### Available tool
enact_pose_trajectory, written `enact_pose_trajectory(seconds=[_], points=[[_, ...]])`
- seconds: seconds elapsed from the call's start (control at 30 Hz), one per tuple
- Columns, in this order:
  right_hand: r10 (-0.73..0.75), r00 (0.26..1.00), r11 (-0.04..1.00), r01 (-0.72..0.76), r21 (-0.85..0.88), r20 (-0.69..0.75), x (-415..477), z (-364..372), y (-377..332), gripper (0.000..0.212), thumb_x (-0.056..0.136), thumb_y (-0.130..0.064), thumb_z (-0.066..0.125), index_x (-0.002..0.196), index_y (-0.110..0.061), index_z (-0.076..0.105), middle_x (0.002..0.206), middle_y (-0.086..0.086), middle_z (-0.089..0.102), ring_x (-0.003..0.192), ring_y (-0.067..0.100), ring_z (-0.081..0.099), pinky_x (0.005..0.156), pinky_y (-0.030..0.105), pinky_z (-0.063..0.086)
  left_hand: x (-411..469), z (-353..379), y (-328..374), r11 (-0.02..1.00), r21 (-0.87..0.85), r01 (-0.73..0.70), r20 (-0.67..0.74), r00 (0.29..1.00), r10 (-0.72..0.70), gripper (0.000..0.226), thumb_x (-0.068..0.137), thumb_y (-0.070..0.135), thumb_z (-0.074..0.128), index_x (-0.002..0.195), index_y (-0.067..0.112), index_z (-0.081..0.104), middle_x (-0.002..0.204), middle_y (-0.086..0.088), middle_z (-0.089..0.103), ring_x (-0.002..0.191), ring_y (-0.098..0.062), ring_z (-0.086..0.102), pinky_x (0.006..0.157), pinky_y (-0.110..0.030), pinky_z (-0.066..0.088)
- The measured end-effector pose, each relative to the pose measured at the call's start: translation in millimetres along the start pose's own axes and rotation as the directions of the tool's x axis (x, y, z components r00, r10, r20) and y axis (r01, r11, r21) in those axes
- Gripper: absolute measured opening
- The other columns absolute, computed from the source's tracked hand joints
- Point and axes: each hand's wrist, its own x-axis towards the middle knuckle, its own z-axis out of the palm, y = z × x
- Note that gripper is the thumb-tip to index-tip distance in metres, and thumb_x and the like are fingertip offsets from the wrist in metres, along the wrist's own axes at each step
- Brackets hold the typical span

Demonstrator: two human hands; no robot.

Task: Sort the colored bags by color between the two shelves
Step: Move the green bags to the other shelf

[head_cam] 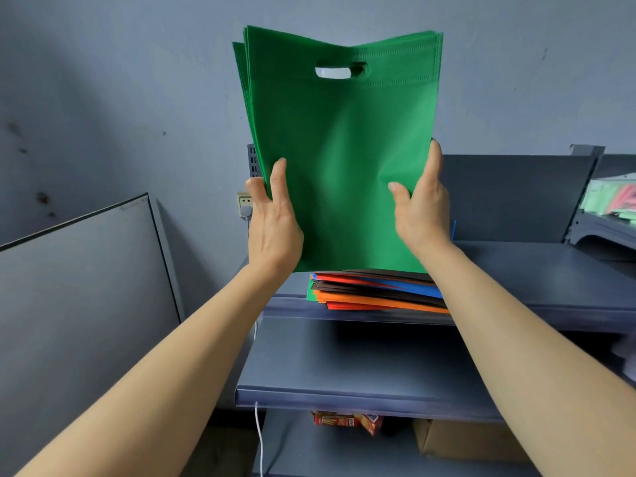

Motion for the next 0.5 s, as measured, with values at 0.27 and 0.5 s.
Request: enact_pose_trajectory(seconds=[0.27,0.5], points=[[0.057,0.992,0.998,-0.060,0.025,0.114,11,-2,68,0.076,0.093,-0.020,0.056,0.151,-0.012,0.007,0.139,0.018,0.046,0.117,0.035,0.048,0.090,0.035,0.036,-8,66,5,0.998,-0.039,0.058,-0.024,0.998,-0.059,0.077,0.088,-0.007,0.041,0.150,0.022,0.005,0.129,-0.011,0.028,0.063,-0.033,0.041,0.053,-0.036,0.028],[-0.017,0.993,0.991,0.001,0.135,0.118,37,8,99,0.076,0.094,-0.016,0.056,0.151,-0.012,0.007,0.153,0.011,0.027,0.135,0.029,0.035,0.101,0.025,0.027,4,77,33,0.993,-0.026,0.118,-0.113,0.986,-0.120,0.071,0.092,0.000,0.043,0.150,0.017,0.005,0.140,-0.017,0.027,0.071,-0.039,0.048,0.058,-0.036,0.029]])
